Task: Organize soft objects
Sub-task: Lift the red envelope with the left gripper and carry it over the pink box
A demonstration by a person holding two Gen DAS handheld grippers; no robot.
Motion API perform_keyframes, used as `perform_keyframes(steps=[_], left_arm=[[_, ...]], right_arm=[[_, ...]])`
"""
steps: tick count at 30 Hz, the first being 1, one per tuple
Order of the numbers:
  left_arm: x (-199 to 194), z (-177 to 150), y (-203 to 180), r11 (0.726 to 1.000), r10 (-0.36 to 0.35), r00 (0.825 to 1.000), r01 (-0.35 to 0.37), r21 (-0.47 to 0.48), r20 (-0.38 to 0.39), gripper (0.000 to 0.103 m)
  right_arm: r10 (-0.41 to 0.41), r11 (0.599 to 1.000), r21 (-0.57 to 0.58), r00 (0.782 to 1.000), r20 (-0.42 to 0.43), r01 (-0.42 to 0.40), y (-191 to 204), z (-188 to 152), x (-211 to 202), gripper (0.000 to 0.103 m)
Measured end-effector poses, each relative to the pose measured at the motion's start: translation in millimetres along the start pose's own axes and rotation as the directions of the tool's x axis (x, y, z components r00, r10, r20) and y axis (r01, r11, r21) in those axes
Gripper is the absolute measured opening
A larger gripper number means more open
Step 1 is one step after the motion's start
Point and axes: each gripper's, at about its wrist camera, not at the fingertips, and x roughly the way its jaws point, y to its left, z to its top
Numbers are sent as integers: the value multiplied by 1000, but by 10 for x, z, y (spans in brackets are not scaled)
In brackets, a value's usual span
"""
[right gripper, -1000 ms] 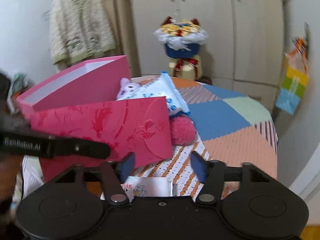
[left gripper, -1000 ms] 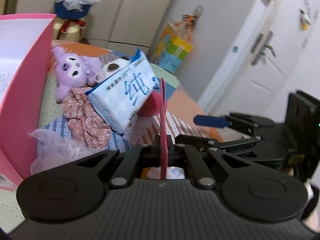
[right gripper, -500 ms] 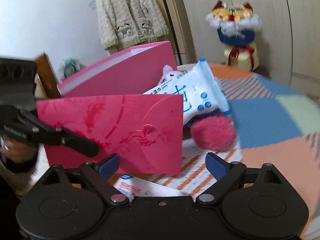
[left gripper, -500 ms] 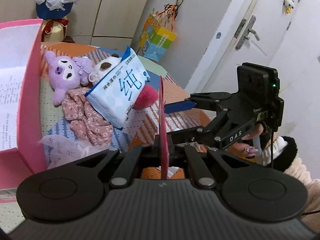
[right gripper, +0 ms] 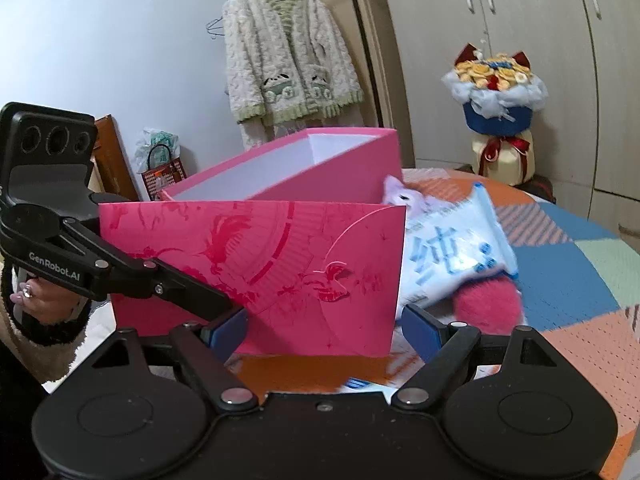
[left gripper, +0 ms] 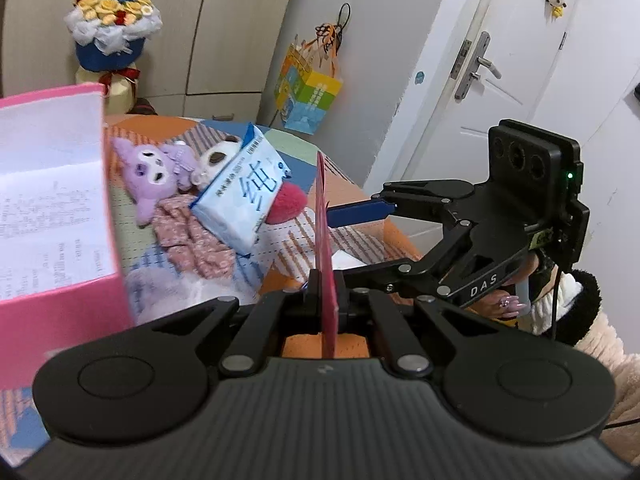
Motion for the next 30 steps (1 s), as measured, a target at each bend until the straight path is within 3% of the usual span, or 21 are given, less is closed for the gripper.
perform_keyframes(steps=[4, 6, 8, 9, 10, 12, 17, 30], left_arm=[[-295, -31, 65, 999, -34, 999, 34, -7, -21, 3], [-425, -53, 89, 999, -48, 998, 48, -1, -28, 3], [-538, -78, 126, 1000, -21, 999, 21, 0, -27, 3], [-588, -88, 151, 1000, 2, 1000, -2, 4, -24, 3], [-640, -96, 197, 1000, 28, 999, -28, 2, -17, 3], [-721, -98, 300, 998, 55, 998, -55, -14, -9, 3], [-891, -38, 488, 995, 89, 996, -88, -40, 14, 3], [-1211, 518, 1012, 985, 168, 980, -162, -61, 108, 3]], right_arm=[[32, 999, -28, 999, -6, -32, 167, 96, 64, 99], [122, 991, -51, 992, -24, -123, 194, 148, 107, 98], [211, 976, -44, 977, -38, -213, 185, 191, 163, 87], [251, 967, -30, 967, -47, -253, 188, 214, 201, 73], [250, 968, -22, 967, -56, -252, 218, 234, 238, 59], [211, 977, -23, 973, -89, -213, 277, 272, 321, 40], [189, 980, -39, 976, -110, -194, 471, 422, 468, 40], [76, 991, -104, 989, -129, -89, 703, 1432, 875, 37]])
